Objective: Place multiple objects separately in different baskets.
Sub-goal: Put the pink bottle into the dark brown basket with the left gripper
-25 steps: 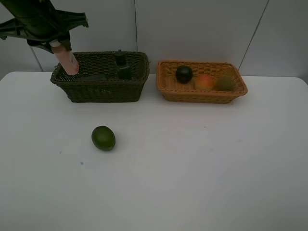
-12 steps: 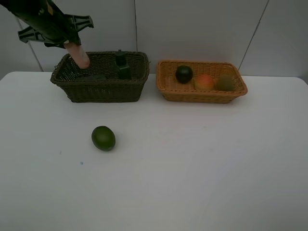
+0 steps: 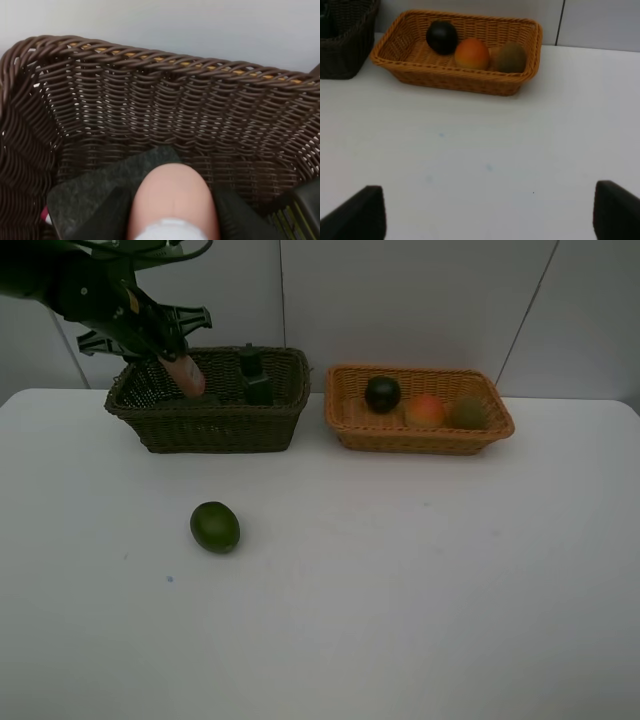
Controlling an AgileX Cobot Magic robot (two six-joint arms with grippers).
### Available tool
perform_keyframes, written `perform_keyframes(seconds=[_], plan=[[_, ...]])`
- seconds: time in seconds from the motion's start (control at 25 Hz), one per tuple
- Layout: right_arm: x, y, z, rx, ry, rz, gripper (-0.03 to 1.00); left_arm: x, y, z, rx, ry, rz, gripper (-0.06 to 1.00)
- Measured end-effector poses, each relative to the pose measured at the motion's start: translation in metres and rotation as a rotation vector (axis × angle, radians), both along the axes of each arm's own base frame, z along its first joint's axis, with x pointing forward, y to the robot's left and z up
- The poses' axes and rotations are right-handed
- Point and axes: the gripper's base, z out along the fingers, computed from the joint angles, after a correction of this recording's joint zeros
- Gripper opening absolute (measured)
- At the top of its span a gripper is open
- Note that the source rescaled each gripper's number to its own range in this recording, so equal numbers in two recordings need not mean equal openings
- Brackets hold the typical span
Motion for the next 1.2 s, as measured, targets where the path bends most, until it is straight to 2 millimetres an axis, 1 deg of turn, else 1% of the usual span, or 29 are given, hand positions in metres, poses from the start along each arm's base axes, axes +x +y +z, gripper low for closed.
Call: perform_keyframes(seconds=[1.12, 1.16, 1.2], plan=[[0.0000, 0.0000, 0.0000, 0.000, 0.000, 0.000, 1.00, -0.0003, 0.0022, -0.0018, 0.051, 0.011, -0.025, 0.02], [0.0000, 0.0000, 0.0000, 0.000, 0.000, 0.000, 1.00, -0.0005, 0.0024, -0.0020, 0.057, 0.012, -0.029, 0.05], [0.0000, 0.0000, 0.0000, 0.000, 0.000, 0.000, 1.00, -0.0004, 0.0033, -0.0020, 0.066, 0.013, -0.034, 0.13]])
